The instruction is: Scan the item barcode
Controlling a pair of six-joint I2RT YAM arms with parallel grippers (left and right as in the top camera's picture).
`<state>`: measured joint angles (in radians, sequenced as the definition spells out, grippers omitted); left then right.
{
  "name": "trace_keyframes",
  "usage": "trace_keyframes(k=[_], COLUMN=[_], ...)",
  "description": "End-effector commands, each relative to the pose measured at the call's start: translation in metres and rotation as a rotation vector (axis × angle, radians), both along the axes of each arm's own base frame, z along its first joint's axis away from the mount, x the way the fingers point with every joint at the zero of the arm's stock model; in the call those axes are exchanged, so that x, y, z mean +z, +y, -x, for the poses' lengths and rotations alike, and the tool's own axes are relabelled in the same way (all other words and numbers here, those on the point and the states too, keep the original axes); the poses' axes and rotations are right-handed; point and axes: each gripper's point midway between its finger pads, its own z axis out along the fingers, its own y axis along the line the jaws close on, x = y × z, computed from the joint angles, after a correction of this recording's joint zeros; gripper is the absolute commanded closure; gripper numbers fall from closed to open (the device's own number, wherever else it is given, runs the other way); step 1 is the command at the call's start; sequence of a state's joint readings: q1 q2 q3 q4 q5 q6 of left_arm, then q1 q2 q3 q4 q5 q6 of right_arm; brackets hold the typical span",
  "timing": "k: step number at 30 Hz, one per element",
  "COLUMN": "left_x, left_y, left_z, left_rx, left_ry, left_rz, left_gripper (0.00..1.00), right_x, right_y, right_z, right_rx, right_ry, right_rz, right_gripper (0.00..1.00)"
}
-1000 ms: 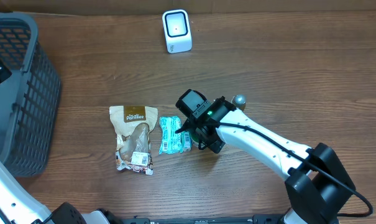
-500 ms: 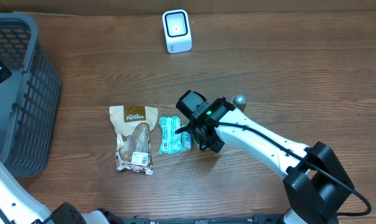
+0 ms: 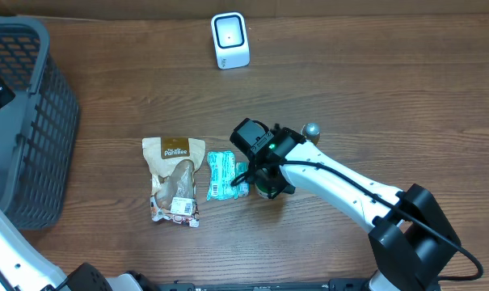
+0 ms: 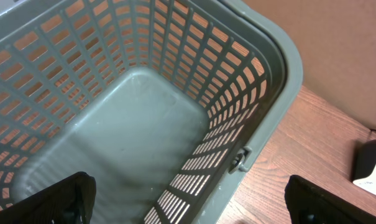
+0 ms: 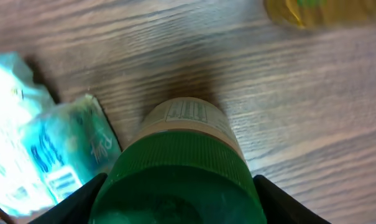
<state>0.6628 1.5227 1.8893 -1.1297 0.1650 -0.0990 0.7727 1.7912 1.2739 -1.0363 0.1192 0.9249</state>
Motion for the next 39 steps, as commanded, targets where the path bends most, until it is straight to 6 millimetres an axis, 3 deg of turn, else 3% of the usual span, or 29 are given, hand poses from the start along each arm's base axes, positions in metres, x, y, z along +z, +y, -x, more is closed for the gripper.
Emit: trace_keyframes(k=[1, 7, 13, 16, 20, 27, 35, 39], left_x=[-0.003, -0.003, -0.003, -0.003, -0.003, -0.003, -0.003, -0.003], left_y=[-0.002, -0.002, -0.002, -0.002, -0.002, -0.002, -0.002, -0.002], left_z=[-0.003, -0.003, -0.003, -0.003, -0.003, -0.003, -0.003, -0.003], left_rx=[-0.006, -0.006, -0.006, -0.006, -0.006, -0.006, -0.006, -0.006], left_ry=[-0.002, -0.002, -0.002, -0.002, -0.002, -0.002, -0.002, -0.002], left_rz=[0.014, 0.014, 0.014, 0.014, 0.014, 0.014, 0.014, 0.014], left_gripper=[0.0, 0.01, 0.0, 0.0, 0.01, 0.0, 0.01, 0.01], right_x=[-0.003, -0.003, -0.003, -0.004, -0.004, -0.004, -0.003, -0.003], right_y=[-0.006, -0.006, -0.005, 0.005, 0.01, 0.002, -0.001, -0.006], right_z=[0.004, 0.003, 0.006, 0.016, 0.02, 0.013, 0.007, 0.003], right_rx=[0.253, 0.303, 0.303, 0.259, 0.217, 0.218, 0.22, 0.261], right_ry=[0.023, 0.022, 0.037, 0.082, 0.106, 0.067, 0.041, 0.018], right_rz=[0.058, 0.063, 0.055, -0.015, -0.049, 0.001, 0.023, 0.059], right_gripper=[0.36, 0.28, 0.1, 0.06, 0.11, 0.3, 0.31, 0.39])
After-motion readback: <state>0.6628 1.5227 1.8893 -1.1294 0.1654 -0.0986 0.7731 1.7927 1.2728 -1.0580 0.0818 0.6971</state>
